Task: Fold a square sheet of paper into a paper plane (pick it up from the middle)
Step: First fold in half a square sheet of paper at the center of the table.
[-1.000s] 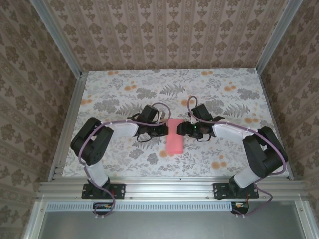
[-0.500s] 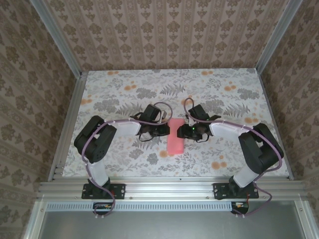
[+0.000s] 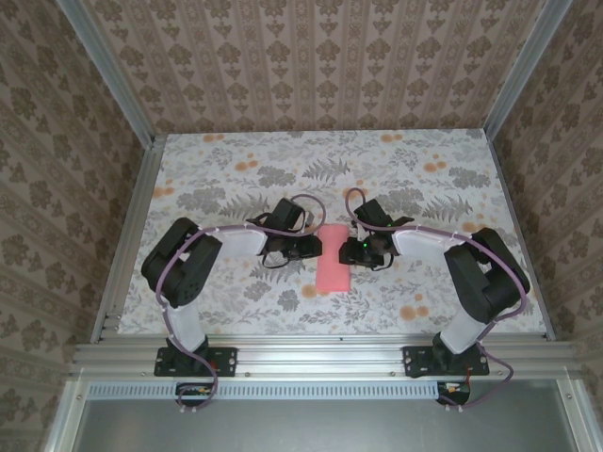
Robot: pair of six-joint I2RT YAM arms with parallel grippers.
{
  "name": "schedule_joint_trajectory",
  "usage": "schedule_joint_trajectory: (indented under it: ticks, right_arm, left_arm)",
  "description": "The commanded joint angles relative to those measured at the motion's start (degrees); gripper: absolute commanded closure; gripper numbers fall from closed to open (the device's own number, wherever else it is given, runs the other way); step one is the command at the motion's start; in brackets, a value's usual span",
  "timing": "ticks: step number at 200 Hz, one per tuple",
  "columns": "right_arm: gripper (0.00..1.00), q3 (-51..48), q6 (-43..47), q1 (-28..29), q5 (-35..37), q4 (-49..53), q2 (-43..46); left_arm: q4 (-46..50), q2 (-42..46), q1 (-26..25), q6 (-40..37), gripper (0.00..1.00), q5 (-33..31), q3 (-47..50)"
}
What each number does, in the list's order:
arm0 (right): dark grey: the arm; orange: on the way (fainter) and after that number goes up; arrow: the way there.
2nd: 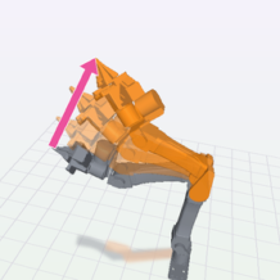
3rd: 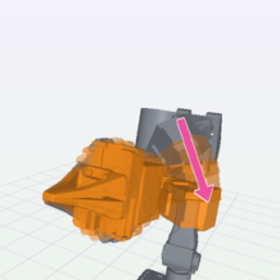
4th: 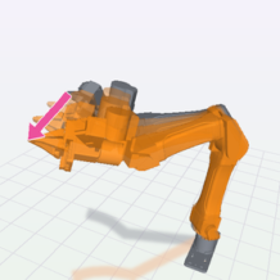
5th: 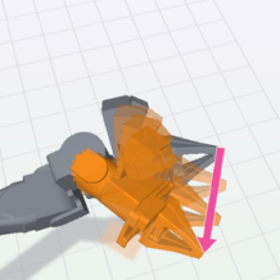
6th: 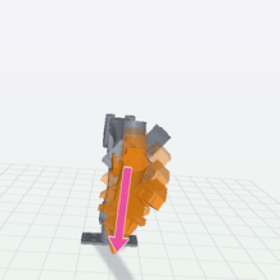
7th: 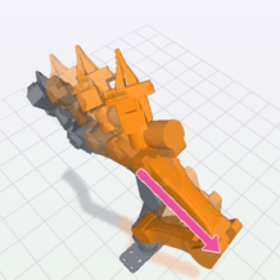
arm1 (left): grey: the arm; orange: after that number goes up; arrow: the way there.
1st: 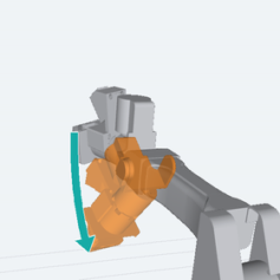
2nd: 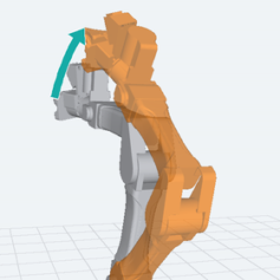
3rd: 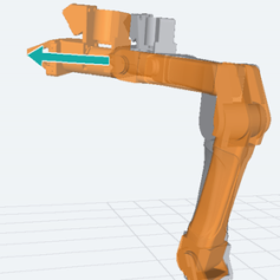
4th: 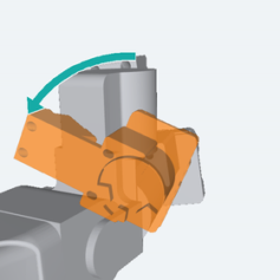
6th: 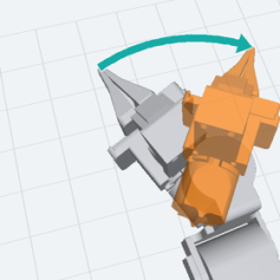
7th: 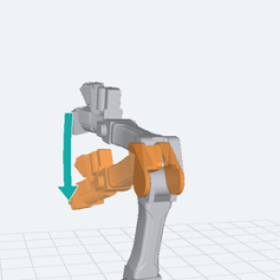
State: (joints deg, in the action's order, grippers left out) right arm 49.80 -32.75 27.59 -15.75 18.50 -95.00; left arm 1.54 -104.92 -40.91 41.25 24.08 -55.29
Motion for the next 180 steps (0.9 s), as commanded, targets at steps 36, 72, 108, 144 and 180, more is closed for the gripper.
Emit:
schedule_joint_trajectory:
  ticks: [36, 72, 108, 144, 180]
  right_arm:
    - [0.59, 1.33, 1.62, 0.27, 2.05, 2.71, -1.50]
    - [0.59, 1.44, 3.47, 0.27, 1.00, 2.85, -1.59]
    - [0.58, 2.22, 6.01, 0.20, 0.85, 4.59, -2.90]
    - [0.58, 3.06, 7.57, 0.27, 1.07, 5.59, -4.01]
    - [0.59, 3.45, 9.06, 0.27, 1.55, 6.28, -4.67]
  left_arm:
    - [2.33, 5.02, 0.47, 0.50, 0.58, -2.65, 0.49]
    - [2.24, 4.90, 0.38, 0.39, 0.58, -2.19, 0.53]
    - [2.30, 4.50, 0.14, -0.05, 0.58, -2.02, 0.01]
    - [2.41, 3.86, -0.07, -0.10, 0.58, -1.79, -0.67]
    - [2.88, 3.26, -0.31, -0.41, 0.59, -1.60, -1.21]
